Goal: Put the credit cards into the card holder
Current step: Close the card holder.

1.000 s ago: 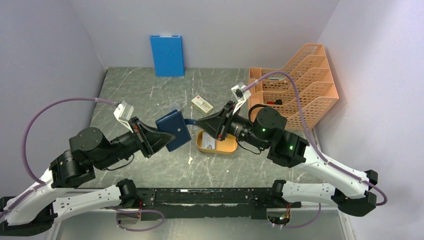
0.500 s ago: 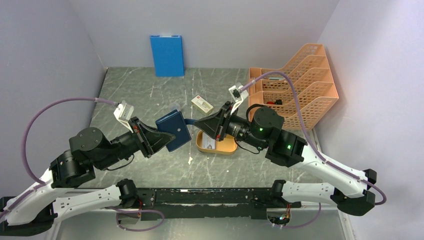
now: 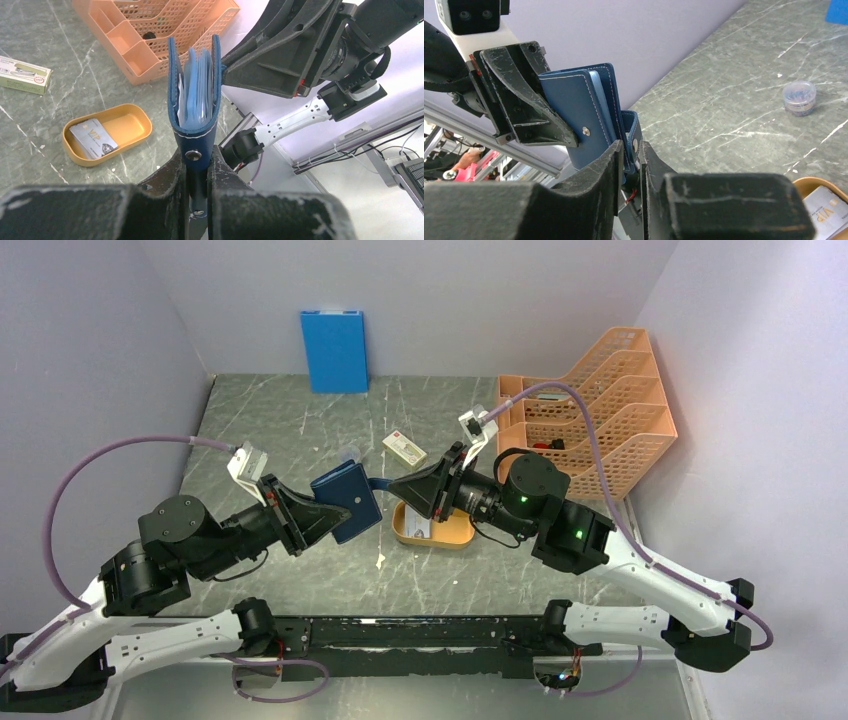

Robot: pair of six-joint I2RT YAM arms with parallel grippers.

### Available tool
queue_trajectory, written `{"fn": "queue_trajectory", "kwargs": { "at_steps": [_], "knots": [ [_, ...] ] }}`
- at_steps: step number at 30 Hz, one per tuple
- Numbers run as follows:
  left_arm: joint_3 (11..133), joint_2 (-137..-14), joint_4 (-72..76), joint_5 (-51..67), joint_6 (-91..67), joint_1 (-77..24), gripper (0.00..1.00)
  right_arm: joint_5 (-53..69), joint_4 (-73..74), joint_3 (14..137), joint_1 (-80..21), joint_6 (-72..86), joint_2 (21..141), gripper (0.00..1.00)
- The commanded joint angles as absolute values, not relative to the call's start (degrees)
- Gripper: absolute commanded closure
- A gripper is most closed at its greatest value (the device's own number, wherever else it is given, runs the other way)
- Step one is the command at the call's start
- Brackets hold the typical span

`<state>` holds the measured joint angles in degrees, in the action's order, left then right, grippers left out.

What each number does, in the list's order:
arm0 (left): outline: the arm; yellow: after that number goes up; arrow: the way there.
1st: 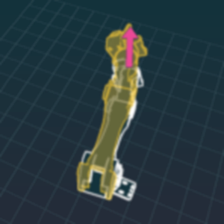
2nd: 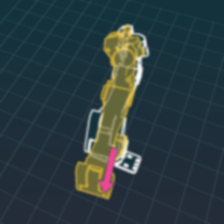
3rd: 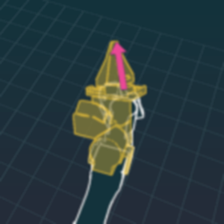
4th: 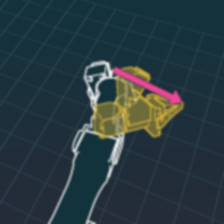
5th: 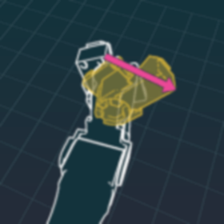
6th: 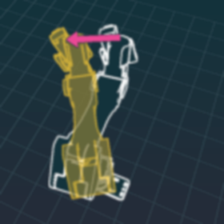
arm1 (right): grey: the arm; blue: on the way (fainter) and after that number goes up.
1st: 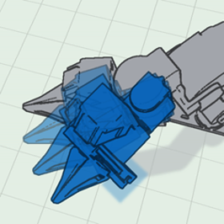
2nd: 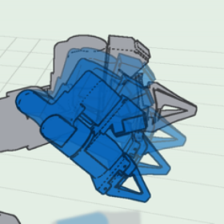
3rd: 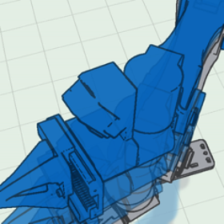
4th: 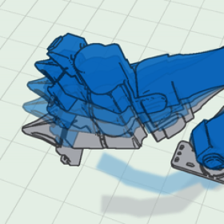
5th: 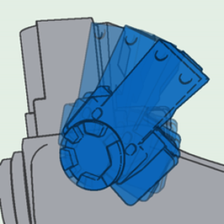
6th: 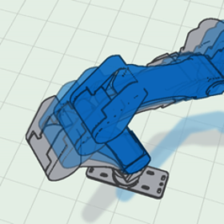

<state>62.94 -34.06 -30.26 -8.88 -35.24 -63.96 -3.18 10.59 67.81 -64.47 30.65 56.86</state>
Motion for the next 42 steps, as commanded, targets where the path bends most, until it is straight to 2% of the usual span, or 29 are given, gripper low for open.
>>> {"fn": "queue_trajectory", "kwargs": {
  "at_steps": [1, 9, 15, 24, 42],
  "knots": [
    [63.01, -33.65, -28.7, -9.39, -34.28, -63.94, 0.95, -2.69, 9.58, 67.83, -64.34, 30.26, 55.99, 0.82],
    [63.09, -34.01, -28.56, -9.38, -34.19, -63.95, 0.95, -2.16, 9.4, 67.94, -64.42, 29.86, 56.0, 1.0],
    [64.18, -34.68, -30.04, -11.14, -34.02, -63.97, 0.95, -0.39, 10.57, 68.94, -64.42, 27.88, 55.09, 1.0],
    [71.17, -41.95, -33.83, -12.92, -33.22, -63.96, 0.95, 9.26, 18.54, 76.21, -64.42, 20.98, 58.68, 1.0],
    [71.12, -43.2, -31.21, -10.32, -33.84, -63.94, 0.95, 5.18, 17.64, 75.11, -64.4, 22.71, 59.95, 1.0]
  ]
}}
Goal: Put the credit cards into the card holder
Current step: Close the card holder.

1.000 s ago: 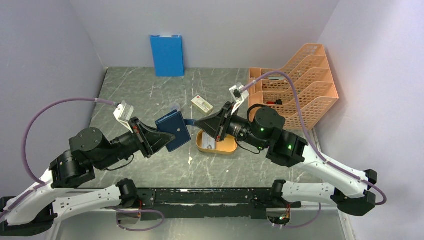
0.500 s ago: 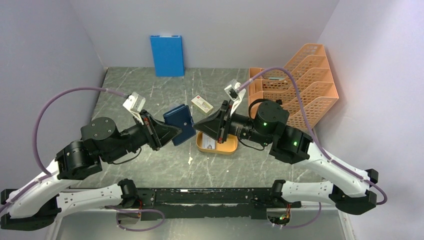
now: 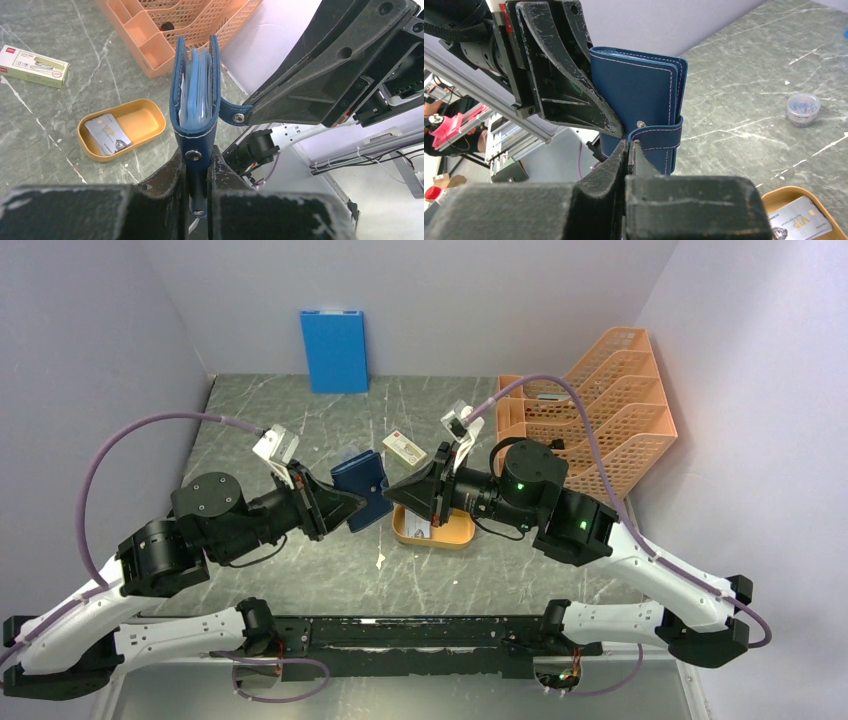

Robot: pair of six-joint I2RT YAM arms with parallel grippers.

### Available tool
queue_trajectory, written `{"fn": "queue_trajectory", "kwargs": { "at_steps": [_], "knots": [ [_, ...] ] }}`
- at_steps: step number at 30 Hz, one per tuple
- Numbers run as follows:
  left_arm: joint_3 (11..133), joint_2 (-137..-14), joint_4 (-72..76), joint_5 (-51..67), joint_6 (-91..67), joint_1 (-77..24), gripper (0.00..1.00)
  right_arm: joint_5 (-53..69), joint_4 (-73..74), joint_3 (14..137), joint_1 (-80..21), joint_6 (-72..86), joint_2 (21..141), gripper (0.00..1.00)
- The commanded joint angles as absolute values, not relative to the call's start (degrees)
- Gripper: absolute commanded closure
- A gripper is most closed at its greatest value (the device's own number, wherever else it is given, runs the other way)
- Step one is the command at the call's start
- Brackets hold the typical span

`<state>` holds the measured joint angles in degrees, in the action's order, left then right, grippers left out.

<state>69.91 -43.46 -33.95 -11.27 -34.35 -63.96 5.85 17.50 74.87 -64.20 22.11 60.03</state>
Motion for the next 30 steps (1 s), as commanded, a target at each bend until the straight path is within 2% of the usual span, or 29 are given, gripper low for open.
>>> {"fn": "queue_trajectory", "kwargs": {
  "at_steps": [1, 30],
  "knots": [
    [71.02, -43.24, -31.12, -10.11, -33.84, -63.97, 0.95, 4.7, 17.99, 75.28, -64.34, 22.83, 60.17, 1.0],
    [70.88, -44.57, -29.9, -7.64, -33.72, -63.98, 0.95, 0.06, 20.47, 75.4, -64.37, 23.3, 62.38, 1.0]
  ]
}}
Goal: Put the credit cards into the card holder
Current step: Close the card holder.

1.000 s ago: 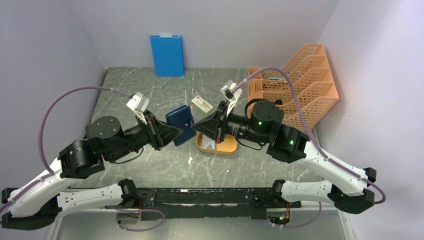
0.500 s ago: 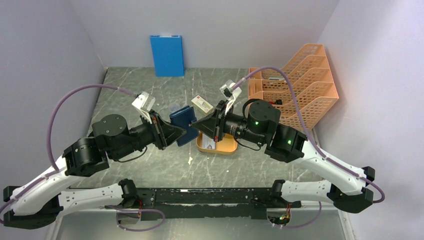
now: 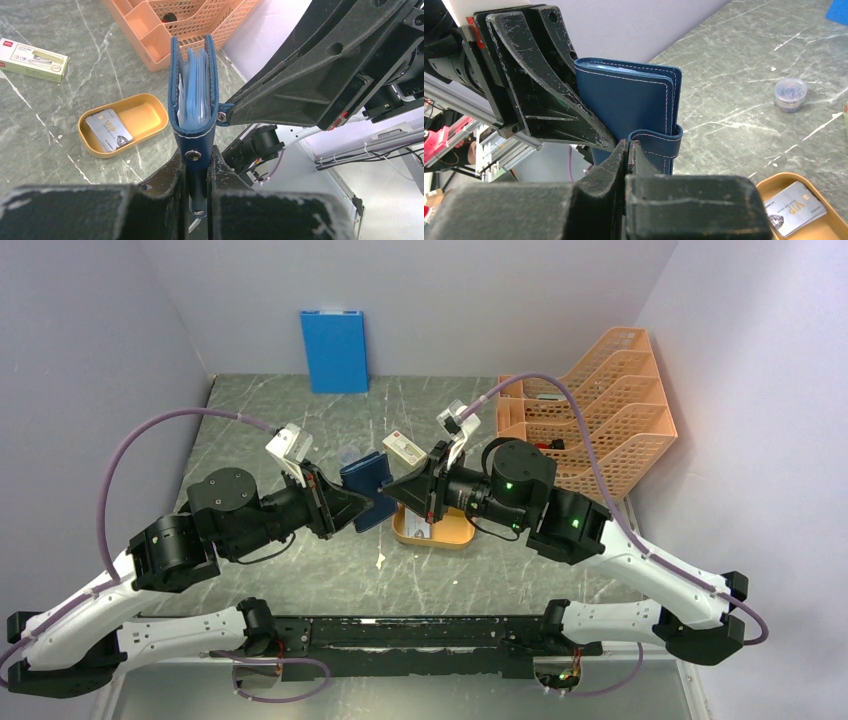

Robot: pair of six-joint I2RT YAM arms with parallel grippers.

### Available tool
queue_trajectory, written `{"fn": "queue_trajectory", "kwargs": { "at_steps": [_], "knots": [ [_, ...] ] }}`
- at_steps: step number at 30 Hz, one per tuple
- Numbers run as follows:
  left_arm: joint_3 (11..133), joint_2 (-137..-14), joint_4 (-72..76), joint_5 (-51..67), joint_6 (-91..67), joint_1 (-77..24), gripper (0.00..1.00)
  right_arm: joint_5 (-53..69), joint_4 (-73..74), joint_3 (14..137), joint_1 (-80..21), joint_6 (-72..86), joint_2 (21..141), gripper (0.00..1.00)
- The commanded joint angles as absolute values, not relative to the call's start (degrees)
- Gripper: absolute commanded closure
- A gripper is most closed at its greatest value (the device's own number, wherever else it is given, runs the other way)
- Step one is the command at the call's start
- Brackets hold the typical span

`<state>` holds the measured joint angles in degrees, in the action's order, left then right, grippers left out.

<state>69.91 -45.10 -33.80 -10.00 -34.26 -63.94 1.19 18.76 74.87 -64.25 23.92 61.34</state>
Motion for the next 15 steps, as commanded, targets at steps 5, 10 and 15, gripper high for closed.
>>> {"fn": "queue_trajectory", "kwargs": {
  "at_steps": [5, 10, 15],
  "knots": [
    [70.75, -44.42, -29.81, -7.64, -33.75, -63.92, 0.95, 0.07, 20.83, 75.59, -64.36, 22.94, 62.79, 1.0],
    [70.78, -44.42, -29.88, -7.65, -33.75, -63.9, 0.95, 0.23, 20.94, 75.93, -64.38, 22.66, 63.43, 1.0],
    [70.97, -44.47, -29.8, -7.73, -33.67, -63.97, 0.95, 0.59, 21.48, 76.41, -64.42, 22.22, 64.1, 1.0]
  ]
}}
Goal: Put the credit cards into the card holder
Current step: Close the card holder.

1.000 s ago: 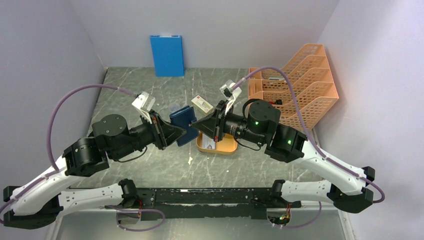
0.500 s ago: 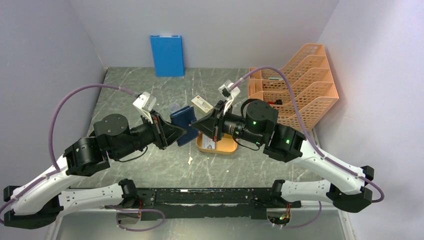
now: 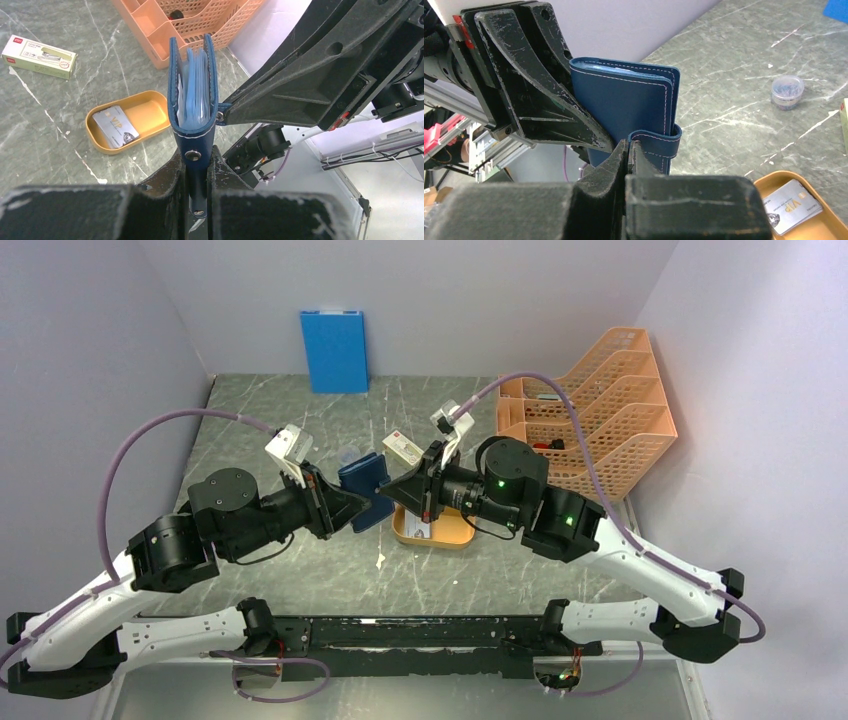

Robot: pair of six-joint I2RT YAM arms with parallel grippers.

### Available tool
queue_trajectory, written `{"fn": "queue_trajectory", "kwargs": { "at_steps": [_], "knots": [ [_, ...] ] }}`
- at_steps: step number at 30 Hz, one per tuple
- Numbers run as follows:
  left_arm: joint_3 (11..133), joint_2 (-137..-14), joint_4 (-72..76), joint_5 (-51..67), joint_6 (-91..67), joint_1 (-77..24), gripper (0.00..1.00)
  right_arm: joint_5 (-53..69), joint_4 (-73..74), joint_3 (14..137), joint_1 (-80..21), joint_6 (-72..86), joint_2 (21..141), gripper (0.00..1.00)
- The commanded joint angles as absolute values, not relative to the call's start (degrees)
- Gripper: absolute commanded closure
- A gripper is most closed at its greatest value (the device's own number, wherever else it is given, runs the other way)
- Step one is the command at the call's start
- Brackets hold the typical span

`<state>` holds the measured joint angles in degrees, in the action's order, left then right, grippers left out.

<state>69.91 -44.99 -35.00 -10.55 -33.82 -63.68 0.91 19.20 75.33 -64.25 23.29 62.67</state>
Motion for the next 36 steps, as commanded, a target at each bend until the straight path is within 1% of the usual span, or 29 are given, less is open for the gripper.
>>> {"fn": "queue_trajectory", "kwargs": {
  "at_steps": [1, 21, 36],
  "knots": [
    [71.04, -44.47, -29.79, -7.72, -33.7, -63.95, 0.95, 0.66, 21.59, 76.57, -64.42, 22.22, 64.19, 1.0],
    [70.86, -45.12, -28.46, -6.38, -34.28, -63.95, 0.95, 1.71, 22.25, 77.71, -64.46, 22.21, 66.1, 1.0],
    [71.43, -46.49, -27.17, -4.08, -34.88, -63.9, 0.95, -0.58, 24.01, 78.87, -65.0, 21.91, 67.52, 1.0]
  ]
}}
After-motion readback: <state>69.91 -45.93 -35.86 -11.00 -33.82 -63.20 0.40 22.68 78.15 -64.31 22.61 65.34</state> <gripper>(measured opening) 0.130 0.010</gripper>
